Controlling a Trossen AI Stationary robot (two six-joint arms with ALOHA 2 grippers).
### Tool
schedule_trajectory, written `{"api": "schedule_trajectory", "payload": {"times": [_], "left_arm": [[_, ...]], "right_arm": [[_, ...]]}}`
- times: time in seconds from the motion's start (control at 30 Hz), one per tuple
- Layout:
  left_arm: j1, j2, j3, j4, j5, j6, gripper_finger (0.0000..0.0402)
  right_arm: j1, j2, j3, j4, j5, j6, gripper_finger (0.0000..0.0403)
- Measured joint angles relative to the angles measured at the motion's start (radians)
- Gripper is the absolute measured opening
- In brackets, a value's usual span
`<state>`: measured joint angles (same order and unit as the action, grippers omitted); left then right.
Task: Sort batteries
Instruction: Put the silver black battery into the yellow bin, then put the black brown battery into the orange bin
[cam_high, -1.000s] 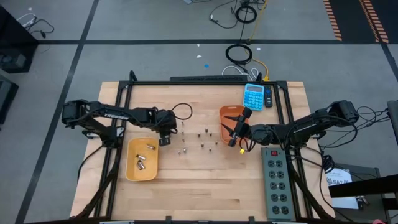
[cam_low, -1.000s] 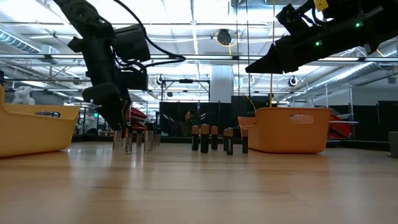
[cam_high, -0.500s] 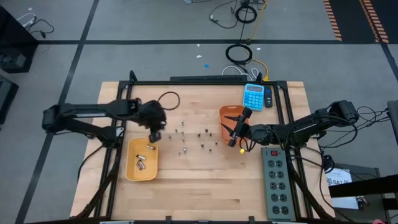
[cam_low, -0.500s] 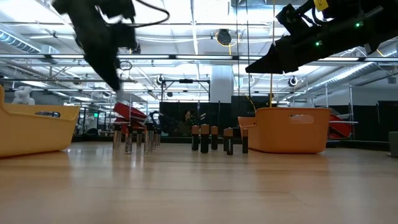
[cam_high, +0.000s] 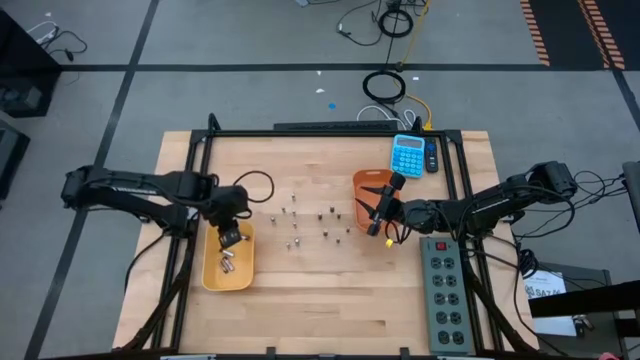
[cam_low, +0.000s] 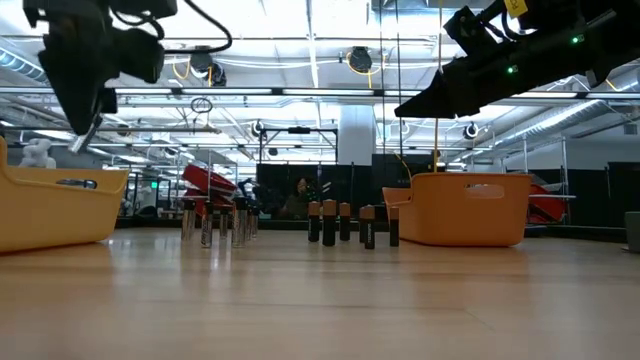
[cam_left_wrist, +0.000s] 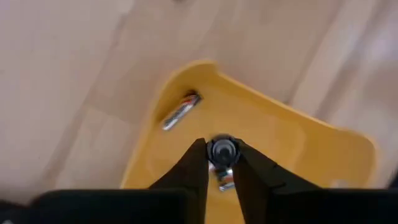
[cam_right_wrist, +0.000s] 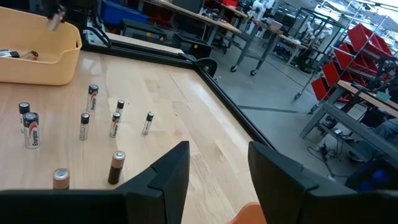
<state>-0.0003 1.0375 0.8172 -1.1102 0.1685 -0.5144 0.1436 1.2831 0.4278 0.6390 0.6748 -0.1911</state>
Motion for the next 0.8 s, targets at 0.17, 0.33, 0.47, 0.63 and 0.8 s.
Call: {"api": "schedule_trajectory", "payload": {"times": [0.17, 0.33, 0.47, 0.63, 0.8], "left_arm": [[-0.008, 0.014, -0.019, -0.001, -0.003, -0.004, 0.016], [-0.008, 0.014, -0.007, 0.012, 0.001, 0.0, 0.0187], [-0.008, 0.014, -0.002, 0.159, 0.0, 0.068, 0.019], [-0.007, 0.014, -0.002, 0.391, -0.13, 0.209, 0.0191], [-0.009, 0.014, -0.027, 0.607, -0.426, 0.322, 0.0191]], "right_arm": [[0.0, 0.0, 0.0, -0.001, -0.011, 0.005, 0.0155], [0.0, 0.0, 0.0, -0.001, -0.026, 0.015, 0.0155], [0.0, 0.0, 0.0, -0.001, -0.026, 0.016, 0.0155], [0.0, 0.025, 0.0, -0.002, -0.026, 0.027, 0.0155], [0.015, 0.044, 0.0, -0.003, -0.045, 0.026, 0.0155]]}}
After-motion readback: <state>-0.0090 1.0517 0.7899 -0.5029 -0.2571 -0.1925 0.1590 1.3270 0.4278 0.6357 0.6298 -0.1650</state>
